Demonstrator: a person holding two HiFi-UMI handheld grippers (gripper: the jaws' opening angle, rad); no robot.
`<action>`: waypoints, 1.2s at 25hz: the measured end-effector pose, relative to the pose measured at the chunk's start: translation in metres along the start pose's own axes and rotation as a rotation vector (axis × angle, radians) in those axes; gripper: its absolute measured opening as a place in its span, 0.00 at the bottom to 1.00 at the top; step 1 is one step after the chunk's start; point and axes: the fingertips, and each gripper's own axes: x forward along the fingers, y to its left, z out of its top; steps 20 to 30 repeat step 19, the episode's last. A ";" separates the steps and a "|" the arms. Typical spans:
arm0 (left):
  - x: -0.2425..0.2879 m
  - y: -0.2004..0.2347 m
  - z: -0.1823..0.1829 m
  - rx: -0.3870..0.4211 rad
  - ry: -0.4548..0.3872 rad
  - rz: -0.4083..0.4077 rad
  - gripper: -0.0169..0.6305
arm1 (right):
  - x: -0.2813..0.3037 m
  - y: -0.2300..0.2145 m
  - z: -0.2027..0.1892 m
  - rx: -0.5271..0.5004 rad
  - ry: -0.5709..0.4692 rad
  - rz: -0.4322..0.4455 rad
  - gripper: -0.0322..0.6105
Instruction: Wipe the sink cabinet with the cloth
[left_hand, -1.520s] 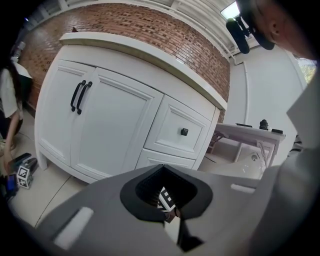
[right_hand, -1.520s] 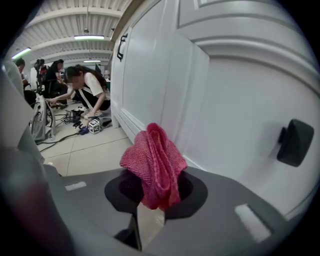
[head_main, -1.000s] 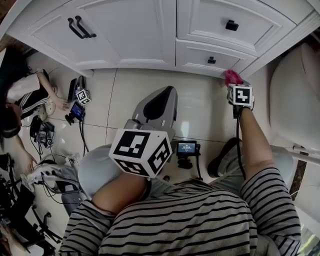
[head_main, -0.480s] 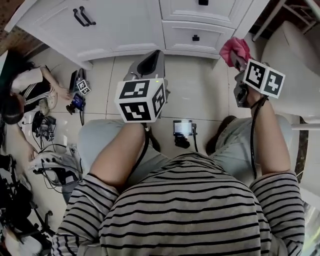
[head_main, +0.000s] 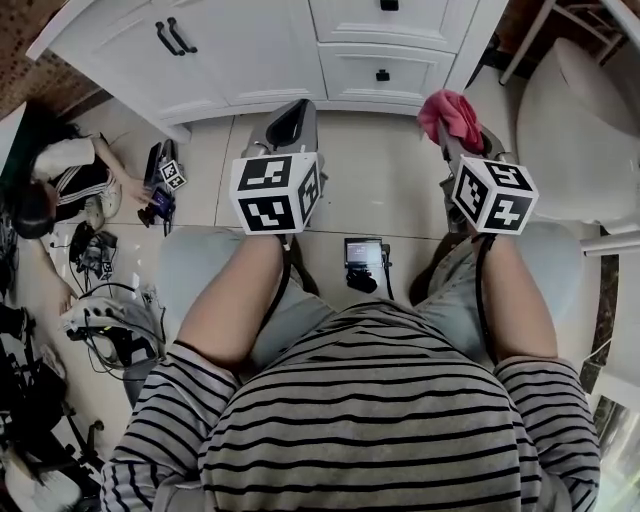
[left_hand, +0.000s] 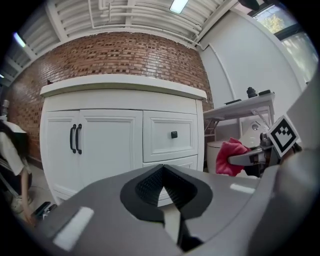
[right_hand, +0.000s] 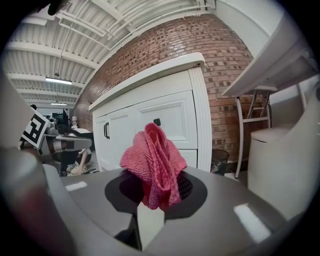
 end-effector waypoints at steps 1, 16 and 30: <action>0.002 -0.001 -0.001 0.004 0.001 -0.002 0.03 | 0.000 -0.001 -0.002 0.004 0.003 0.001 0.18; 0.009 -0.002 -0.010 -0.013 0.007 -0.021 0.03 | 0.006 -0.003 0.003 0.031 -0.032 0.003 0.18; 0.008 -0.002 -0.010 -0.016 0.009 -0.020 0.03 | 0.005 -0.005 0.003 0.035 -0.037 -0.004 0.18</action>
